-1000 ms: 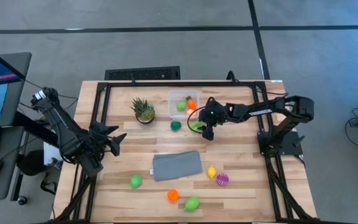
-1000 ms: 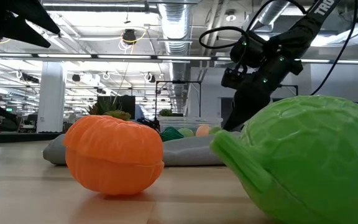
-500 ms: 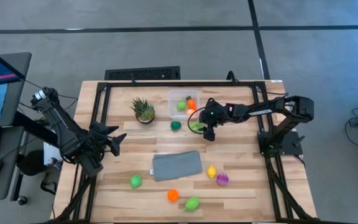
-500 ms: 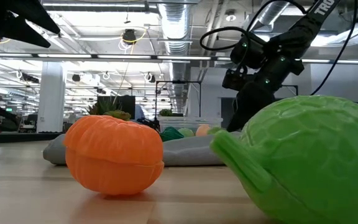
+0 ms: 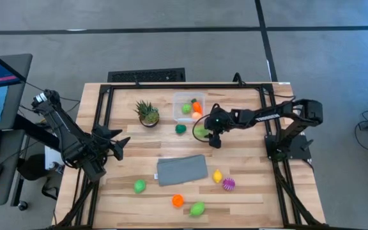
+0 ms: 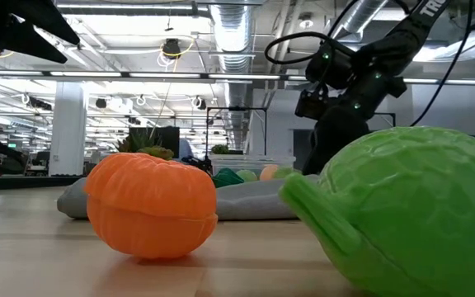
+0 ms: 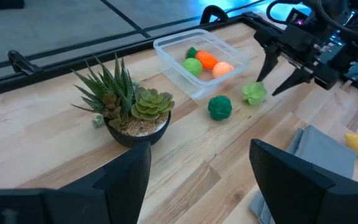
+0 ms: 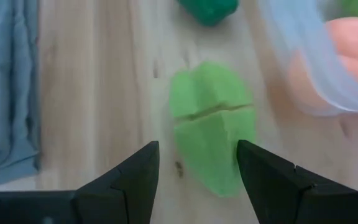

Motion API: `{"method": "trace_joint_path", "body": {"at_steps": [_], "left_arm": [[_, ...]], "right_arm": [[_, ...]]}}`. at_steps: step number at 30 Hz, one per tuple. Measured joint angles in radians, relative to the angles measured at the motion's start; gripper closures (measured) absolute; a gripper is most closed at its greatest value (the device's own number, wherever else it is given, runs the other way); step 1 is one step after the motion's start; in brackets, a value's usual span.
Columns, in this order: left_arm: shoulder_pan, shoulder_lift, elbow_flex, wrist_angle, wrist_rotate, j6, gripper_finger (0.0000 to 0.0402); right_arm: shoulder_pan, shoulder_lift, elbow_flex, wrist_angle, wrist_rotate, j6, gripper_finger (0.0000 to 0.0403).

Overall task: Pick and placing Produce into tupperware
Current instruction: Put the starfruit into the bin

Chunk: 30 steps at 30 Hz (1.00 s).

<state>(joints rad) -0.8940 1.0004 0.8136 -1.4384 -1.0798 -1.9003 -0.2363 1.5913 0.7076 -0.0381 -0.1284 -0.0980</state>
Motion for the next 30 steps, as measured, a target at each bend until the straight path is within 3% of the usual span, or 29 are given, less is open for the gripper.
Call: {"method": "trace_joint_path", "body": {"at_steps": [8,19,30], "left_arm": [[0.000,0.000,0.000,0.002,0.000,0.000,0.0138],[0.000,0.000,0.000,0.015,0.001,0.007,0.0138],[0.000,0.000,0.000,0.016,0.001,0.008,0.0138]], "right_arm": [[-0.036,0.000,0.000,0.002,-0.007,0.020,0.0157],[-0.020,0.000,0.000,-0.019,-0.028,0.020,0.0108],[0.012,-0.010,0.003,-0.032,-0.015,0.070,0.0106]]}}
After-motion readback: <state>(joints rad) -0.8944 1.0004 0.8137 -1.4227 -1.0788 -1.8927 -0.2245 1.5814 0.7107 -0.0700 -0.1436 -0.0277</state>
